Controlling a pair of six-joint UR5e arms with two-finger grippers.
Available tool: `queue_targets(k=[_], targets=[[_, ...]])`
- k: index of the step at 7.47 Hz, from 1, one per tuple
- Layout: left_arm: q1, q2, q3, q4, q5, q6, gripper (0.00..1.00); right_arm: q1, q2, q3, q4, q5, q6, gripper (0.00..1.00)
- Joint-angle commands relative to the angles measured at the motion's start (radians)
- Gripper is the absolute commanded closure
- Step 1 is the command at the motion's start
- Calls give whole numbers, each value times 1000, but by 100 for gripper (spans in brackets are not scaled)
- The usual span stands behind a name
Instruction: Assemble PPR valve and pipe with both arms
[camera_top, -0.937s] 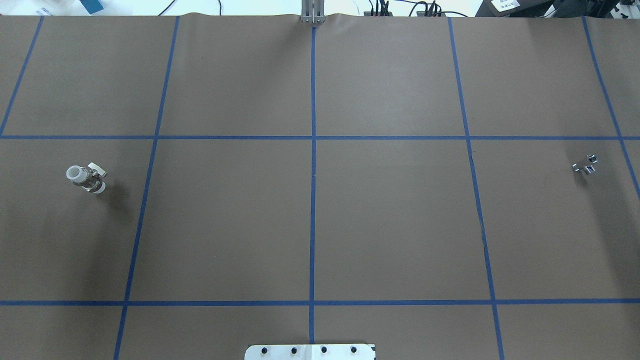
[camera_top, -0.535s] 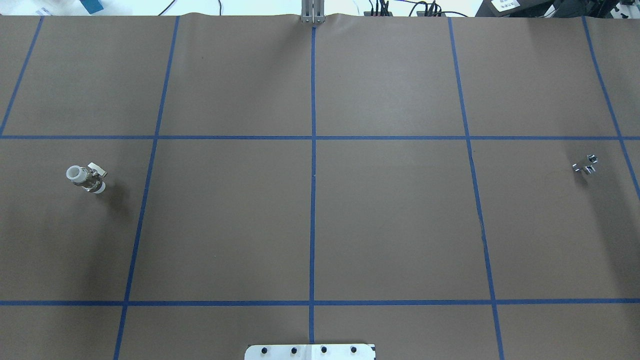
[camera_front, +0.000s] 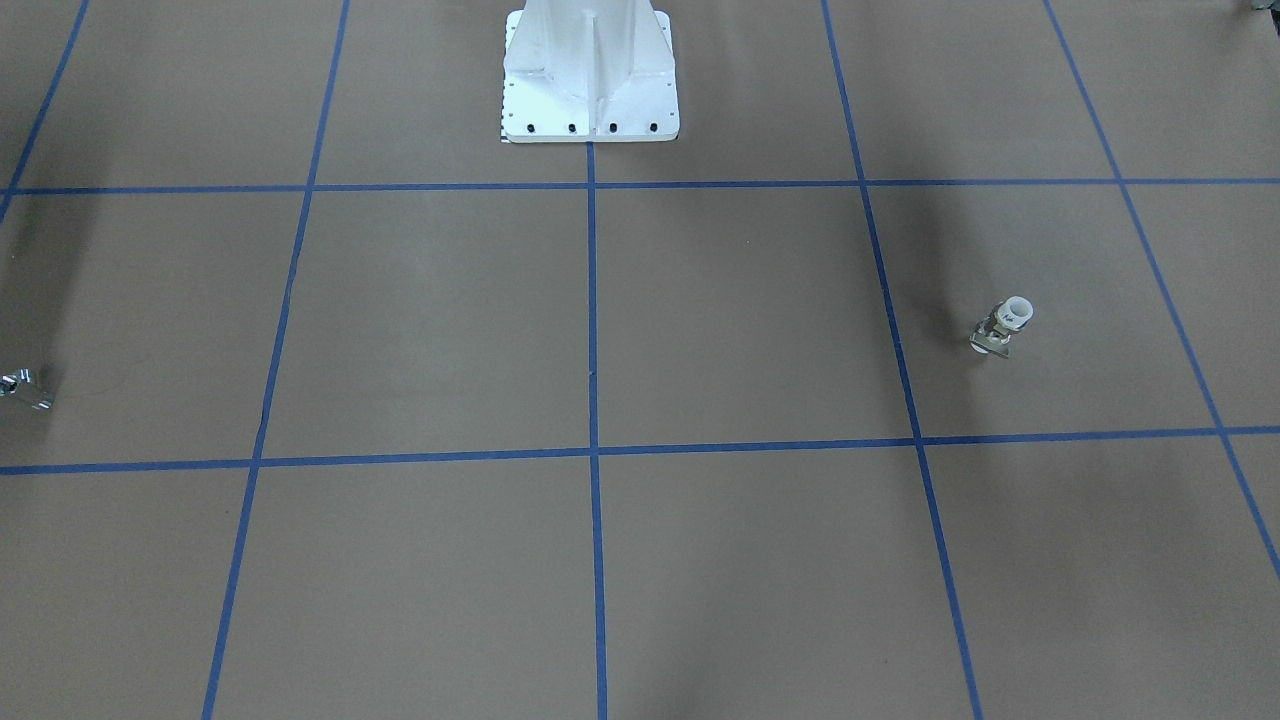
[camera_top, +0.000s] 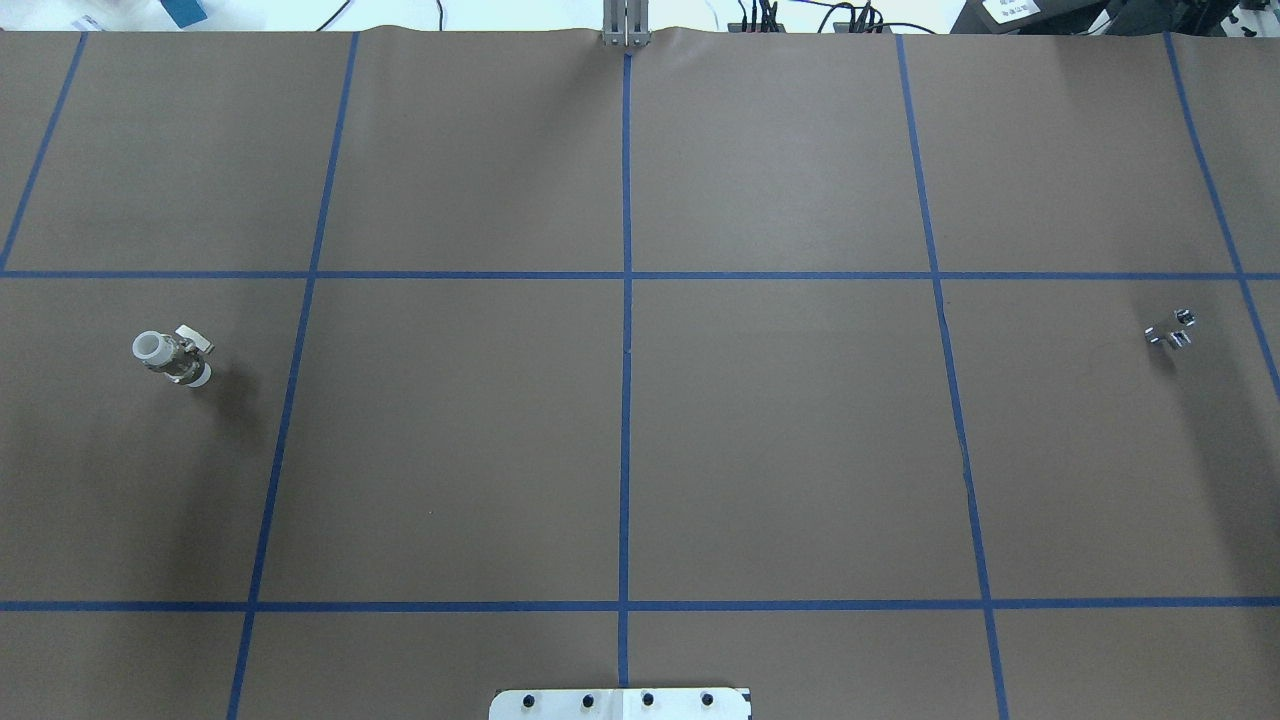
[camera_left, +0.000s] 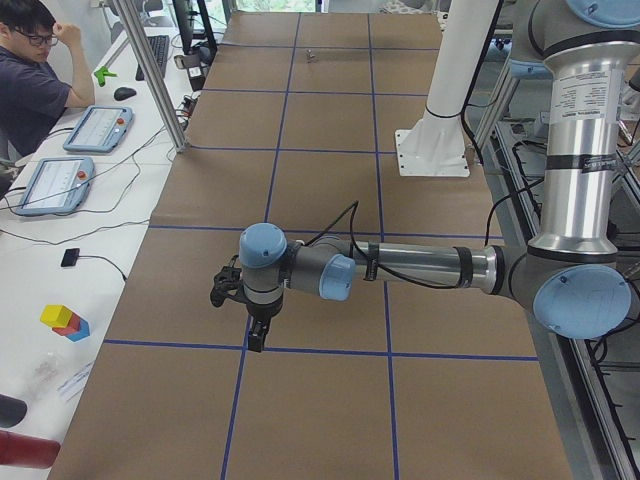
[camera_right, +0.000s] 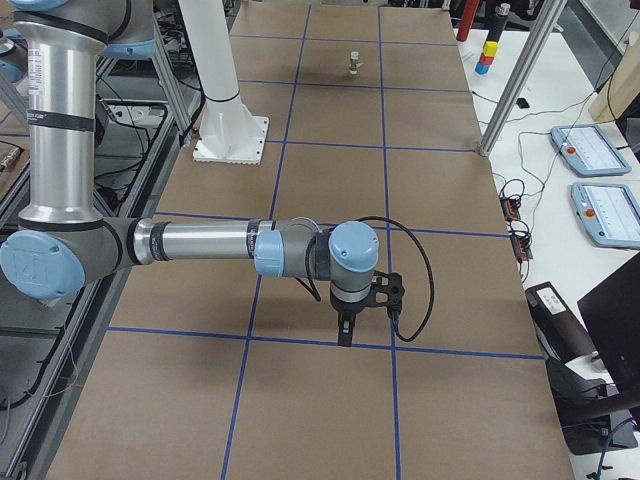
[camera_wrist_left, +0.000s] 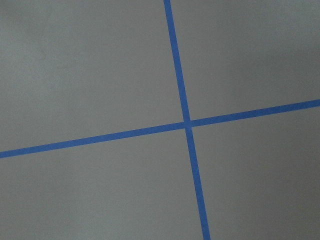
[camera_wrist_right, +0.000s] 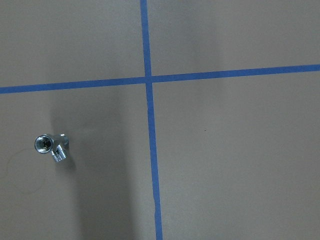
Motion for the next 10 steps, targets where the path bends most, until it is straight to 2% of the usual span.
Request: queue_targets(k=[1, 2, 3, 4, 5, 7, 10], targets=[[1, -44, -23, 0, -6, -28, 0, 0, 8, 5, 0, 4, -7, 1], [13, -65, -37, 0, -4, -31, 0, 0, 9, 4, -3, -3, -4, 1], [88, -85, -63, 3, 11, -80, 0, -2, 11, 2, -6, -2, 0, 1], [131, -98, -103, 0, 13, -192, 0, -2, 17, 2, -6, -8, 0, 1], [180, -92, -155, 1, 8, -216, 0, -2, 25, 0, -3, 3, 0, 1], [258, -90, -178, -3, -13, -261, 0, -3, 5, -22, 0, 0, 0, 1], [433, -101, -209, -6, 23, -541, 0, -3, 8, -26, 0, 1, 4, 1]])
